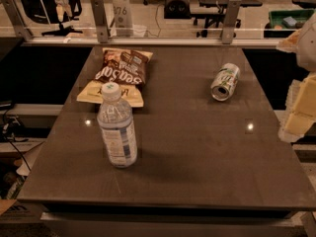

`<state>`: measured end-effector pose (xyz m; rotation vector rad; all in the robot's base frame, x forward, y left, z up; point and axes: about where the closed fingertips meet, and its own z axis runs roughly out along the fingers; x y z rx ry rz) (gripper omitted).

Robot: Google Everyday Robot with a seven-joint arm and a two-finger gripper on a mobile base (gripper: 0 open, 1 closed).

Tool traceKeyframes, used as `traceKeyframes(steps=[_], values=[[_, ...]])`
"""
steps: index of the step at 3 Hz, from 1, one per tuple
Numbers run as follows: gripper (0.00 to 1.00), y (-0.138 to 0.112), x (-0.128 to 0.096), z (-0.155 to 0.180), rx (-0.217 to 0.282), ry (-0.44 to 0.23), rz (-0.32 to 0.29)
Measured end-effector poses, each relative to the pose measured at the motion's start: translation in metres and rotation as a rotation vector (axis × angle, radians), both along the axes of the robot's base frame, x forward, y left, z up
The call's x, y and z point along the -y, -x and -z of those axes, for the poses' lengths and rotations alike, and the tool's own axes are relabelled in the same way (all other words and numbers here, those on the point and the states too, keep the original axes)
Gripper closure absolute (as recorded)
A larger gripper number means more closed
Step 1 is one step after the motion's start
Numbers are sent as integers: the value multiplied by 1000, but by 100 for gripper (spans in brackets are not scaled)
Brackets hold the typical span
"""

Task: Place 7up can upright

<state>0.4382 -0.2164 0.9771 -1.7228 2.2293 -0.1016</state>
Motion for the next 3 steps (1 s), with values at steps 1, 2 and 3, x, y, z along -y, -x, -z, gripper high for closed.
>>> traceKeyframes(steps=[1,2,3], values=[[0,0,0,0,0,0,0],[0,-11,-5,4,-8,-5,-38],[0,-38,-13,17,-3,-9,-105]])
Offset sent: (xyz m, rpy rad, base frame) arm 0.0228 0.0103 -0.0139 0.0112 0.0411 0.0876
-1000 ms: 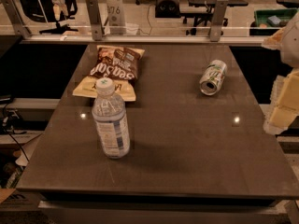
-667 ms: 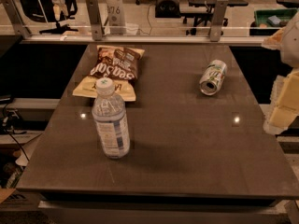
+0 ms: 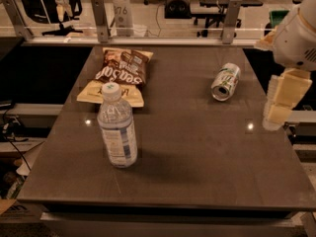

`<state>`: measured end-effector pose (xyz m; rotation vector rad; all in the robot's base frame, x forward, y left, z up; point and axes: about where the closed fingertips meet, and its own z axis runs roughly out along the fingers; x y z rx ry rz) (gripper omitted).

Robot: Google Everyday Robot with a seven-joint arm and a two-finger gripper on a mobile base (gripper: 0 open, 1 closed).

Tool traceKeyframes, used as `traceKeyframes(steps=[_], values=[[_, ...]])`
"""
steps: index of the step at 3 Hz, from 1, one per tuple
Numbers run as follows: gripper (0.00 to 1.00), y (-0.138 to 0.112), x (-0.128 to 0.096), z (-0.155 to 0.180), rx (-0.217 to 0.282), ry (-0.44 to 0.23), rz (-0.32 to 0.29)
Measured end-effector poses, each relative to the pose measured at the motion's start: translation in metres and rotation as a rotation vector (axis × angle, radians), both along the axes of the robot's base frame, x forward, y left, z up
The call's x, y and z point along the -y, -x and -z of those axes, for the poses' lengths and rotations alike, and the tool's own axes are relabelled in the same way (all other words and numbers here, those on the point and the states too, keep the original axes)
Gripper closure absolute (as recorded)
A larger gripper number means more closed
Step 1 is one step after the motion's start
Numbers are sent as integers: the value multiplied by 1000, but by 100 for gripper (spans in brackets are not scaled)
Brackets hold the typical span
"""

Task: Place 7up can upright

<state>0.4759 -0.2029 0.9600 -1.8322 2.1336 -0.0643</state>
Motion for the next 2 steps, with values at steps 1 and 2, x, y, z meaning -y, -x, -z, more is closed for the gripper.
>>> traceKeyframes(steps=[1,2], values=[[0,-30,-8,15,25,8,-99],[0,-61,-11,23,68,8,-211]])
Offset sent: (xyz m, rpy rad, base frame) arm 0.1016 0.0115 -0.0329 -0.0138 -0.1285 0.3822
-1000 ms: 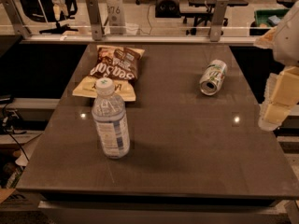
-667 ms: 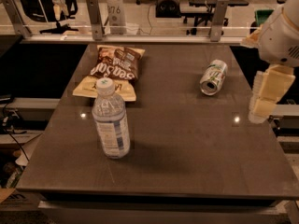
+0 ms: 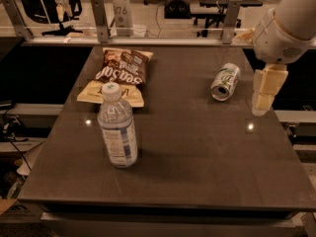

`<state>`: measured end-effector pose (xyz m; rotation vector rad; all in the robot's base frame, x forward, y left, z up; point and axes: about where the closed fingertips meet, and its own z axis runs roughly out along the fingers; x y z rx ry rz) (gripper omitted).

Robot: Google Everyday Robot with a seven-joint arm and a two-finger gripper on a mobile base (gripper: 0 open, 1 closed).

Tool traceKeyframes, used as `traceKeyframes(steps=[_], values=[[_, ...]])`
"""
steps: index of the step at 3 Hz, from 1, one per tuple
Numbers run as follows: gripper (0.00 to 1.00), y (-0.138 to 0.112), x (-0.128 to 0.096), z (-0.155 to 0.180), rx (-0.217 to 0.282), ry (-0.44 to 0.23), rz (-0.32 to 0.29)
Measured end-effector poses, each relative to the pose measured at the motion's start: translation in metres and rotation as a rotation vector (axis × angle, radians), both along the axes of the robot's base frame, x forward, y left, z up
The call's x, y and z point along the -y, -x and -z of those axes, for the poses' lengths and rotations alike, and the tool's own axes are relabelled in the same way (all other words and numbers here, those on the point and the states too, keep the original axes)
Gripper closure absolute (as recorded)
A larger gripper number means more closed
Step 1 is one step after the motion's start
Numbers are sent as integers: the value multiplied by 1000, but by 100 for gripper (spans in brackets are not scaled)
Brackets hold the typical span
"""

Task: Place 7up can upright

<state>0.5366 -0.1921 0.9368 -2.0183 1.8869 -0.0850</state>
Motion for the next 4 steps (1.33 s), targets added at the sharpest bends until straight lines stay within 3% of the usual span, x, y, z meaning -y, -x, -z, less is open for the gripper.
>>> traceKeyframes(steps=[2,3,4], values=[[0,-62,-5,14,41,21,-316],[0,-81,-6,30,55,97,-490],[0,-92,-4,51,74,199,-622]])
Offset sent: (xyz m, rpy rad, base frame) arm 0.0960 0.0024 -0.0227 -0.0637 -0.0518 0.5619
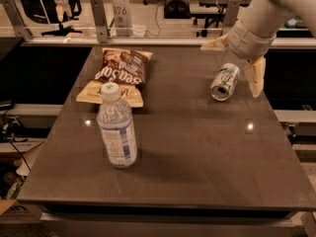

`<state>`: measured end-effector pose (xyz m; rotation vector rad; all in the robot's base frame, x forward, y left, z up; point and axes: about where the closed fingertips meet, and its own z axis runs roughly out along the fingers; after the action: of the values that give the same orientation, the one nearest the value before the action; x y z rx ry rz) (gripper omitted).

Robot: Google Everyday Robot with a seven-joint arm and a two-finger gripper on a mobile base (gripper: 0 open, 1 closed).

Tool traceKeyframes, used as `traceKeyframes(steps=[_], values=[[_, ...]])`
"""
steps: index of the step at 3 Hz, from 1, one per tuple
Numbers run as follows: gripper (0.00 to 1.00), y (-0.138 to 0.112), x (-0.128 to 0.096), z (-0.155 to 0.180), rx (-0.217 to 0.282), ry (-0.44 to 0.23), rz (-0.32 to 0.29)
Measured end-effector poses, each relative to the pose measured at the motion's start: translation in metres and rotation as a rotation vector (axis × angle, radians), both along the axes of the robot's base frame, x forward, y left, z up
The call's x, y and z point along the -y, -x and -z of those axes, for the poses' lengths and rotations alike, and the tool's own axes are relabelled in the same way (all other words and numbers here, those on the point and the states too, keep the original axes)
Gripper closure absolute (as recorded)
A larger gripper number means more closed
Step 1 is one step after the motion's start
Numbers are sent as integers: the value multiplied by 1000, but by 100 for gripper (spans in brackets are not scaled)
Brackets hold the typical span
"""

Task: Place 7up can upright

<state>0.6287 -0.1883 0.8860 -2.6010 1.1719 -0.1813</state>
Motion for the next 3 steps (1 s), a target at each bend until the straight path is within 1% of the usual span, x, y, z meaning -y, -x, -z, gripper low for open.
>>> traceKeyframes(steps=[1,2,3], values=[[0,-4,7,25,-10,85,-75],[0,-2,13,48,-53,154,-136],[17,-4,15,59,-87,202,-170]])
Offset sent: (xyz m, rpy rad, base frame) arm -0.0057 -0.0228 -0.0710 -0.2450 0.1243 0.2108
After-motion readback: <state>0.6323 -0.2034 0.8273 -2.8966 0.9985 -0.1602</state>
